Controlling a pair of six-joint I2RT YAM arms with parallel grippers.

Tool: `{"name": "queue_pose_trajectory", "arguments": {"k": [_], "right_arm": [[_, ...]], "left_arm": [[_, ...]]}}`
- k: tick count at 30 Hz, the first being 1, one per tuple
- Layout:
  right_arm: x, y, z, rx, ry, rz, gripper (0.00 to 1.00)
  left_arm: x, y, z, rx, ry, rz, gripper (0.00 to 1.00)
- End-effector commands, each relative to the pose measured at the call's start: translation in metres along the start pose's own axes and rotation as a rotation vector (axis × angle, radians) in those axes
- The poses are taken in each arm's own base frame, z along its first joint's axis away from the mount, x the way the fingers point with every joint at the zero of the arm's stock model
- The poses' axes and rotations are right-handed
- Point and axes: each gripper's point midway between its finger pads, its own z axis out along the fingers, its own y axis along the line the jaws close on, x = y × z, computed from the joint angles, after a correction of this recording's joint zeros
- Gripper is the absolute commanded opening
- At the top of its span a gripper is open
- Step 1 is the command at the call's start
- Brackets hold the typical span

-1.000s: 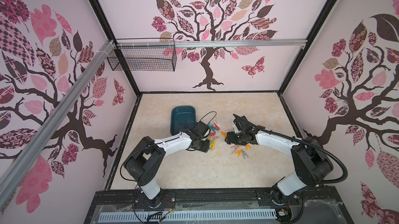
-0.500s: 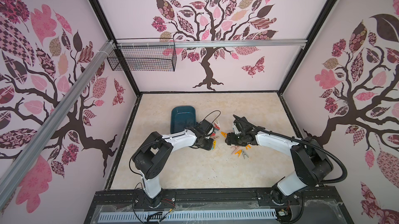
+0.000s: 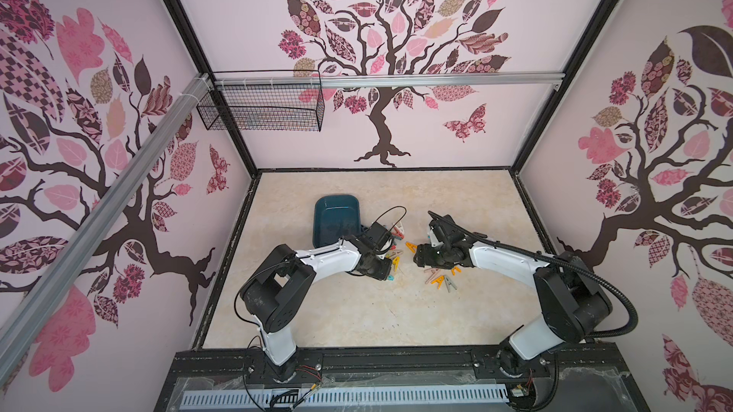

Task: Put the clothespins into the storage box
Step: Move the clothespin to the center of the board, then adjust the clothespin at the center of the board.

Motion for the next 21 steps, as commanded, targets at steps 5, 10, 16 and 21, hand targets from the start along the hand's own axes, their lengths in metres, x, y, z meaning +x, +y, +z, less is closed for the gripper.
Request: {"name": "queue_pose_trajectory", "arguments": {"k": [5,10,16,21], "right_arm": [[-0.002,0.005,-0.004,-0.011,-0.008,-0.001,0.71],[0.0,0.004,-0.003,-0.013,-0.006,0.006,0.71],[0.001,0.004,-0.005,-0.018,-0.007,0.009,0.71],[0.002,0.003,-0.004,-0.013,-0.007,0.006,0.71]], "left_arm": [[0.024,-0.008,-0.029,0.047,0.013,-0.006,0.25],[0.004,0.002,-0.034,-0.006,-0.055,-0.049,0.38],[-0.016,-0.001,-0.016,-0.007,-0.061,0.012,0.41],[-0.017,-0.018,0.003,0.037,-0.03,0.056,0.48]]}}
